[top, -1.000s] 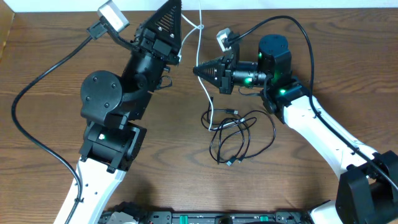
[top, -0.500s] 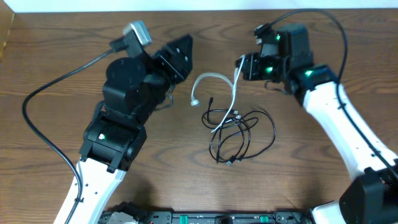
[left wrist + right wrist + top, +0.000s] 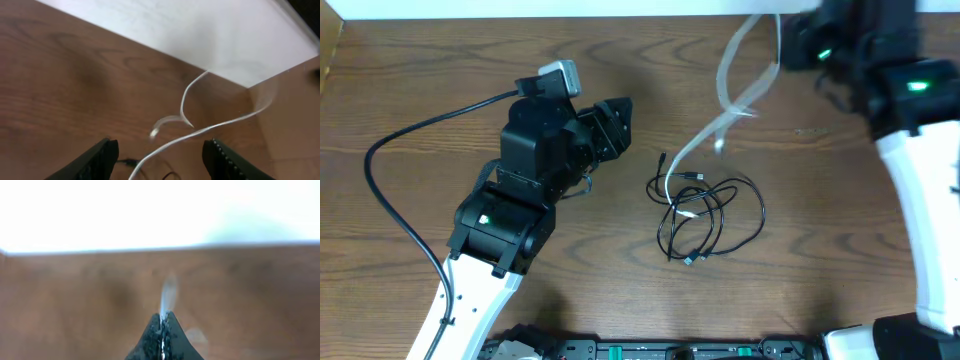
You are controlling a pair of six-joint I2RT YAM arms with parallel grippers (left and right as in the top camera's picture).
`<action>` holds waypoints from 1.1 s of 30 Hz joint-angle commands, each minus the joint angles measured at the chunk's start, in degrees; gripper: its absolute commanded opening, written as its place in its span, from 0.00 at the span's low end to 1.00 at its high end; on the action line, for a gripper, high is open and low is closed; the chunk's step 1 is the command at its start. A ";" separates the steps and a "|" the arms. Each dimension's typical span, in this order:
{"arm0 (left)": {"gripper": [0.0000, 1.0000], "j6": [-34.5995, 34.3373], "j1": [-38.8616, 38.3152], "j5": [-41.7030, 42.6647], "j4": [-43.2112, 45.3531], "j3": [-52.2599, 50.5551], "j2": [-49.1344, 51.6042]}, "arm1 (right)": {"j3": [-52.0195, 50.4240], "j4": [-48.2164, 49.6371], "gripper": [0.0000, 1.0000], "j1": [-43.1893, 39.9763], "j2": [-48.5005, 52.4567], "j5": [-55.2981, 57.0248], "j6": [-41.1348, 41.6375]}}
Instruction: Untangle cables
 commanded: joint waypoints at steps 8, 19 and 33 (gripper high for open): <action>0.60 4.79 0.31 0.04 -1.64 0.28 -0.15 | 15.47 -0.26 0.01 -19.69 -0.83 2.47 0.74; 0.61 4.76 0.31 0.07 -1.66 0.28 -0.15 | 15.28 -17.77 0.29 -21.99 4.24 -7.41 -5.07; 0.67 5.44 0.31 0.07 -4.20 0.24 -0.15 | 14.69 -42.95 0.77 -16.02 22.88 -7.19 -8.63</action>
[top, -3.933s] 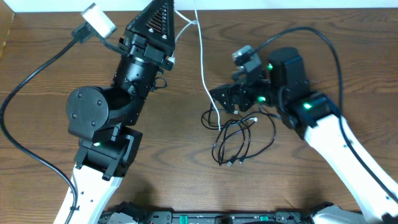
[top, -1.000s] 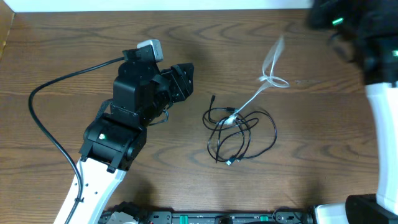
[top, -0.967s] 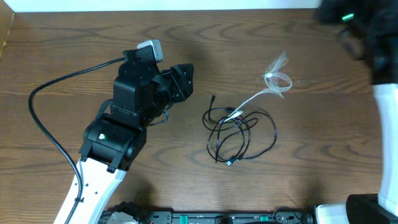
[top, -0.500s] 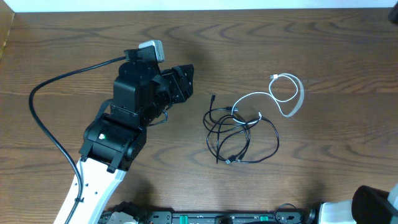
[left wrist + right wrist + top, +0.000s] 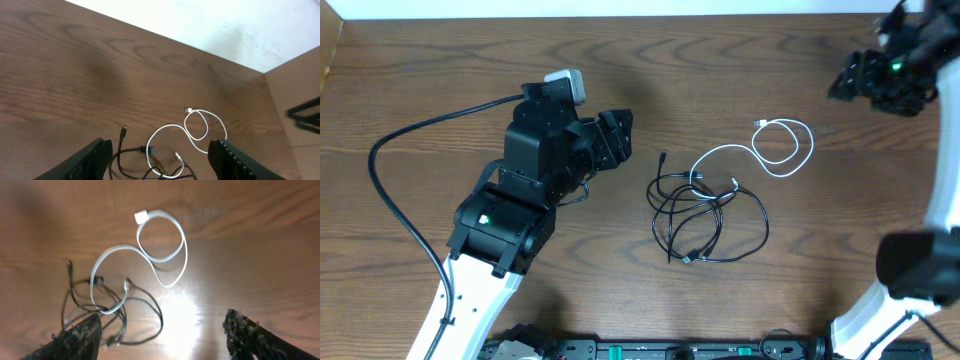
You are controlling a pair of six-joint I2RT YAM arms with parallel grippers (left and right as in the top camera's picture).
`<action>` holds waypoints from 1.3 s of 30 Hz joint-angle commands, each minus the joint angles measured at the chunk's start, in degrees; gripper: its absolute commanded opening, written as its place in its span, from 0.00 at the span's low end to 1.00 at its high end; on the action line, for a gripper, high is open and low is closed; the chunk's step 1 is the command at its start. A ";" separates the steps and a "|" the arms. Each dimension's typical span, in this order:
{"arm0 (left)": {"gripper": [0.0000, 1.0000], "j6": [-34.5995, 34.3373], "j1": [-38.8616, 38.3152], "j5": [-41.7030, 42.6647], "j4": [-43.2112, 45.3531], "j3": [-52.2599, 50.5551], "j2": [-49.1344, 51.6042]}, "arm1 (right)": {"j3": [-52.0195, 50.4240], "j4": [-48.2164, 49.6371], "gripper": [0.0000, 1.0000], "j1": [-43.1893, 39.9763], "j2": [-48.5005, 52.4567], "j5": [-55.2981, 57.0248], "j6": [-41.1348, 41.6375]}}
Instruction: Untangle cables
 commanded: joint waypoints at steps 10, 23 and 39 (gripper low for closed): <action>0.68 1.49 0.31 0.04 -1.99 0.24 -0.15 | -6.43 -1.42 0.86 5.20 11.15 10.19 10.03; 0.68 2.05 0.31 0.04 -3.13 0.24 -0.15 | -29.73 21.62 0.57 6.91 11.13 9.68 18.21; 0.68 2.05 0.31 -3.21 -3.10 0.24 -0.15 | -31.91 32.00 0.01 7.80 11.04 8.48 18.75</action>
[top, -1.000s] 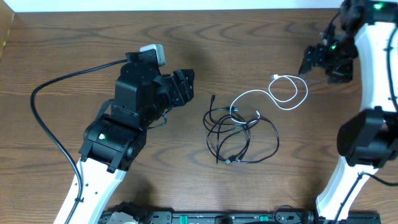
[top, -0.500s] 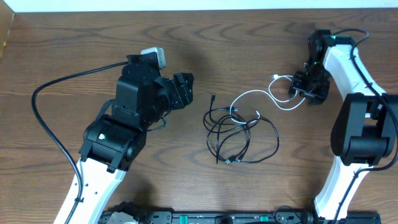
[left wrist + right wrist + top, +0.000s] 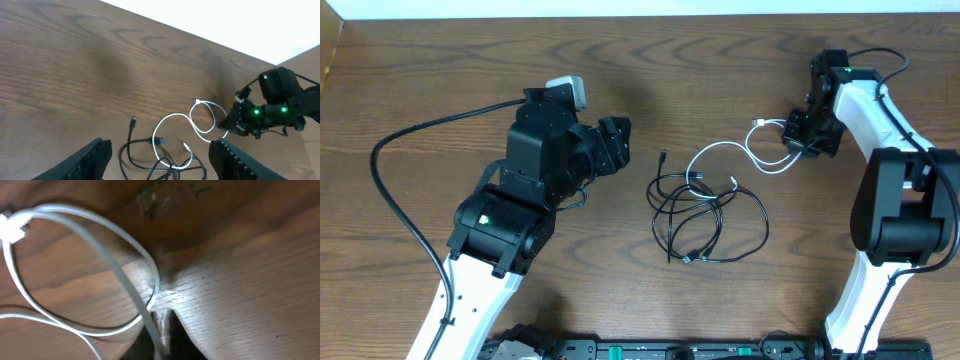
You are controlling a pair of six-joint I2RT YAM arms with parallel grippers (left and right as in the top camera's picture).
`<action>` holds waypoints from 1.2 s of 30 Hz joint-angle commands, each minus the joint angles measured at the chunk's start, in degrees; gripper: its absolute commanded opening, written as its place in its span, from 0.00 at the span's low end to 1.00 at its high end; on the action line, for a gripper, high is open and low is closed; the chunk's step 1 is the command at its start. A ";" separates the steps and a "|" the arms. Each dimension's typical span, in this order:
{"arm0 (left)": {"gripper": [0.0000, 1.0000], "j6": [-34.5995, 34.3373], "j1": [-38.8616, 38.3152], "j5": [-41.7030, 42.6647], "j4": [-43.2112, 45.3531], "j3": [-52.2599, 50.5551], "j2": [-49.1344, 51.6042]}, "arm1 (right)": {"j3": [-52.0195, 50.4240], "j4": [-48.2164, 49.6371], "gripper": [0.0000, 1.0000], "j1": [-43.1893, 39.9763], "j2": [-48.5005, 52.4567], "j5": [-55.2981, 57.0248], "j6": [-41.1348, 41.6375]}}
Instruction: Untangle cables
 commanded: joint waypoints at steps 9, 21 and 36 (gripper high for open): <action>0.68 0.98 0.31 -3.63 0.09 0.24 -0.15 | 14.12 -5.25 0.01 -5.55 -5.73 -9.22 -1.44; 0.68 0.96 0.31 -4.79 0.09 0.24 -0.15 | 53.86 -12.31 0.01 -19.91 -6.97 -5.07 -0.66; 0.68 0.96 0.31 -4.79 0.33 0.24 -0.15 | 57.44 -1.14 0.01 -35.15 -6.40 -10.64 -1.29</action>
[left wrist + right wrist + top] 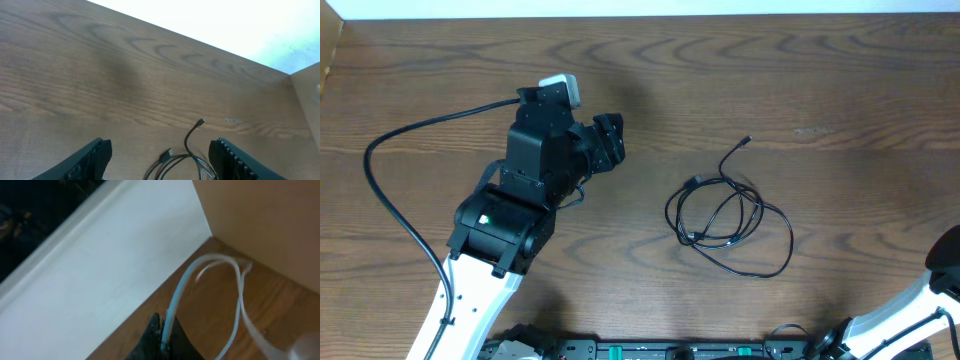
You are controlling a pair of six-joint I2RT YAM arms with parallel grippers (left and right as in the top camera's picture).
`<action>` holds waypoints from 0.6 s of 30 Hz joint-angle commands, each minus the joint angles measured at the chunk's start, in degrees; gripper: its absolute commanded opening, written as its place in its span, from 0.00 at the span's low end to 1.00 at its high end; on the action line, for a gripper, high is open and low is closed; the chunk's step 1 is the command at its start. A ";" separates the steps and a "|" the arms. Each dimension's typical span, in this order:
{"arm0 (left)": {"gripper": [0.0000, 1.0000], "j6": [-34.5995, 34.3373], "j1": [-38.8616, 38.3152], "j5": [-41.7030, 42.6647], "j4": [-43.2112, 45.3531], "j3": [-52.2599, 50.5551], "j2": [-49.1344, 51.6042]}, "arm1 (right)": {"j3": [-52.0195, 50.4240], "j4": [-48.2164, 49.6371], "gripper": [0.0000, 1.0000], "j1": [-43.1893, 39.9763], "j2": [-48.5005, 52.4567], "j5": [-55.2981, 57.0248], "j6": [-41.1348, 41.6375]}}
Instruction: Untangle cables
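Observation:
A black cable tangle (728, 212) lies loosely looped on the wooden table (840, 90), right of centre. Its upper strands and a plug show as the black cable (186, 150) low in the left wrist view. My left gripper (609, 140) hovers left of the tangle, open and empty, and the left gripper (160, 152) frames those strands from a distance. My right gripper (164, 339) is shut on a white cable (182, 287), which arcs up and dangles in blurred loops. The overhead view shows neither the white cable nor the right gripper.
A white wall (100, 265) and a tan panel (270, 225) stand close behind the right gripper. The left arm's black supply cable (390, 190) curves over the table's left side. A bit of the right arm (946, 250) shows at the lower right edge.
The white cable has left the table and now hangs from my shut right gripper, outside the overhead view. The black tangle has shifted right and changed shape. The left arm has barely moved.
First my right gripper held the white cable raised at the upper right, its far end still in the tangle. Then the cable lay on the table below the open gripper. Then the gripper was shut on its loop. Now only black cables lie on the table.

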 commanded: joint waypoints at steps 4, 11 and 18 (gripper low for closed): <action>0.68 0.81 0.31 -0.79 0.24 0.24 -0.15 | 0.22 3.50 0.01 0.44 2.71 0.22 -1.73; 0.68 0.81 0.31 -0.79 0.22 0.24 -0.15 | 0.22 4.83 0.01 0.44 8.81 2.19 -1.90; 0.68 0.81 0.31 -0.76 0.24 0.24 -0.15 | 0.22 4.48 0.01 0.44 15.76 6.88 -1.92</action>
